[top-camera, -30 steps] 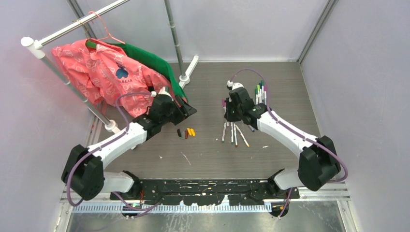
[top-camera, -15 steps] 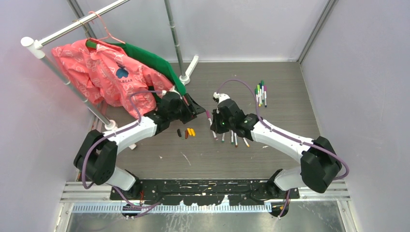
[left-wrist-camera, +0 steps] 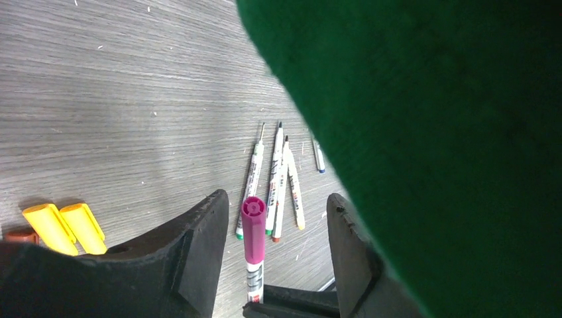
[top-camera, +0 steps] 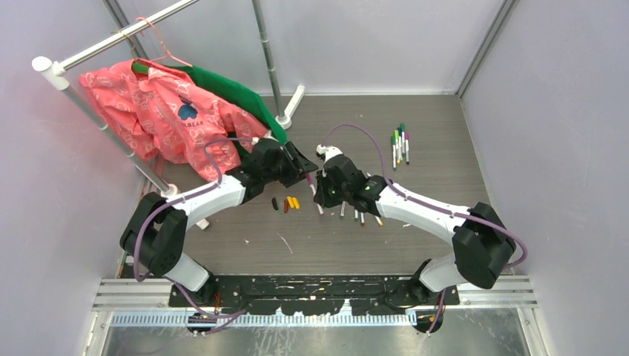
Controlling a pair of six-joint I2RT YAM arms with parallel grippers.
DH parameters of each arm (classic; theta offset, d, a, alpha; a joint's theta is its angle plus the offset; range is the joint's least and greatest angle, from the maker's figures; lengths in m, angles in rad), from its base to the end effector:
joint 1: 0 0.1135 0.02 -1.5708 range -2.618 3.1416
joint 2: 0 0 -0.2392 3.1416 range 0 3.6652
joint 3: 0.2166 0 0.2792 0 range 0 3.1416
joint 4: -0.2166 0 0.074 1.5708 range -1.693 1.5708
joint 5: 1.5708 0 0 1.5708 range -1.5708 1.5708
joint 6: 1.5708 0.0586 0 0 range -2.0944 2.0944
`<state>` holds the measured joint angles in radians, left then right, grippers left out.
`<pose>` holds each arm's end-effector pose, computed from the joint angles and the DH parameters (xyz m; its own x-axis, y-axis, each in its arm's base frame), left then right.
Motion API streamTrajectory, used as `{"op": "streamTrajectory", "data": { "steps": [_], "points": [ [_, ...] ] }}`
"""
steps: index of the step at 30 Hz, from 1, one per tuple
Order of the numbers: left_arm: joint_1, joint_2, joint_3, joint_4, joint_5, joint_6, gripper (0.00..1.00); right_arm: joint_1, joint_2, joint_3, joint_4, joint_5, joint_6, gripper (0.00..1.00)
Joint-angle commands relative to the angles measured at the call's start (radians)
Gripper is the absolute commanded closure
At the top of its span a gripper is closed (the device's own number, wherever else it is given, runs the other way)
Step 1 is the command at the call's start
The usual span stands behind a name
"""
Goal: Open the pen caps
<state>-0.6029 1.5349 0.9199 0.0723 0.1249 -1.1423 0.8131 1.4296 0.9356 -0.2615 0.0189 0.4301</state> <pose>0.3104 -0.2226 0.1760 -0.7684 -0.5667 -0.2973 -0.1166 0.5808 -0.8056 0.2423 0.2545 0.1829 -0.7272 -0.1620 -0.6670 -0.4551 0.8413 0.2917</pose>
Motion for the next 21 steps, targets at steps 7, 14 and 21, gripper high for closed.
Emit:
{"op": "streamTrajectory", "data": {
  "steps": [7, 14, 21],
  "points": [
    [-0.005, 0.019, 0.038, 0.038, 0.017, -0.001, 0.57, 0.036, 0.019, 0.084, 0.05, 0.003, 0.013, 0.99],
    [-0.005, 0.017, 0.044, 0.024, 0.019, 0.008, 1.0, 0.056, 0.024, 0.08, 0.04, 0.027, 0.01, 0.99],
    [-0.005, -0.016, 0.028, 0.024, 0.003, 0.011, 1.0, 0.072, -0.027, -0.002, 0.035, 0.061, 0.011, 0.99]
  ]
}}
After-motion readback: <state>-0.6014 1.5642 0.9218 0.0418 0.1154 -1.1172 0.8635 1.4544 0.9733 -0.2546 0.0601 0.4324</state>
